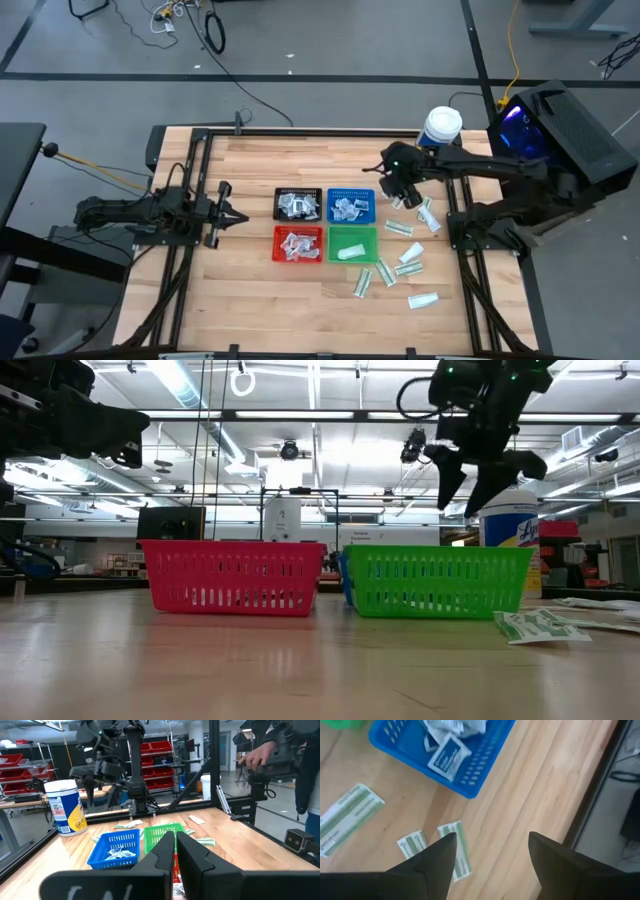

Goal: Pick & Place First Aid Supplies
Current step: Put the green bandage pack into the green bin

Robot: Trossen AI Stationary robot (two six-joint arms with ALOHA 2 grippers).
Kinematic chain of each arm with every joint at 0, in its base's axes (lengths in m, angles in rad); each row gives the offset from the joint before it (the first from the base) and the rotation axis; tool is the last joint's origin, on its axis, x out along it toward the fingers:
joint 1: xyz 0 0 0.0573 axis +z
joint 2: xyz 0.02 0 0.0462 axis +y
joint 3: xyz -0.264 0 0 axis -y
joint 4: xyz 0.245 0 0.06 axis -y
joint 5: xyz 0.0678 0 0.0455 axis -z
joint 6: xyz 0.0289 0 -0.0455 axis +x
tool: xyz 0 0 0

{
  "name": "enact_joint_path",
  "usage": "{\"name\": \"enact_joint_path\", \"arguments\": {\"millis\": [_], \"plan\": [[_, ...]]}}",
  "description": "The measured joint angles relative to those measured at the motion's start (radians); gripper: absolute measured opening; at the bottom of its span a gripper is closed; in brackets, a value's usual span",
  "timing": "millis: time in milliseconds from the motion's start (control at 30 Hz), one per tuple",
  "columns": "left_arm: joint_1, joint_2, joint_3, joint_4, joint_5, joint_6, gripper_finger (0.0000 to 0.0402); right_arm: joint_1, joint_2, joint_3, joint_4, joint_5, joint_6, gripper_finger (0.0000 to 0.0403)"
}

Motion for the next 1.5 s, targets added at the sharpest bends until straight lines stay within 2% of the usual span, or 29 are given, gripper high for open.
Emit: {"name": "enact_joint_path", "arguments": {"millis": [333, 533, 700, 900, 1100, 1367, 1500], "plan": [[0.0, 0.0, 0.0, 0.0, 0.0, 0.0, 0.0025, -0.082, 0.084, -0.031, 0.003, -0.029, -0.002, 0.0252], [0.0, 0.0, 0.0, 0.0, 0.0, 0.0, 0.0025, -0.09, 0.107, -0.055, 0.031, -0.025, -0.002, 0.0252], [0.0, 0.0, 0.0, 0.0, 0.0, 0.0, 0.0025, -0.096, 0.125, -0.055, 0.091, -0.032, 0.005, 0.0252], [0.0, 0.0, 0.0, 0.0, 0.0, 0.0, 0.0025, -0.141, 0.153, -0.055, 0.151, -0.034, 0.124, 0.0252], [0.0, 0.0, 0.0, 0.0, 0.0, 0.0, 0.0025, -0.208, 0.154, -0.055, 0.2, -0.034, 0.104, 0.0252], [0.0, 0.0, 0.0, 0.0, 0.0, 0.0, 0.0025, -0.249, 0.153, -0.055, 0.382, -0.032, 0.105, 0.0252], [0.0, 0.0, 0.0, 0.0, 0.0, 0.0, 0.0025, -0.253, 0.153, -0.055, 0.396, -0.024, 0.203, 0.0252]]}}
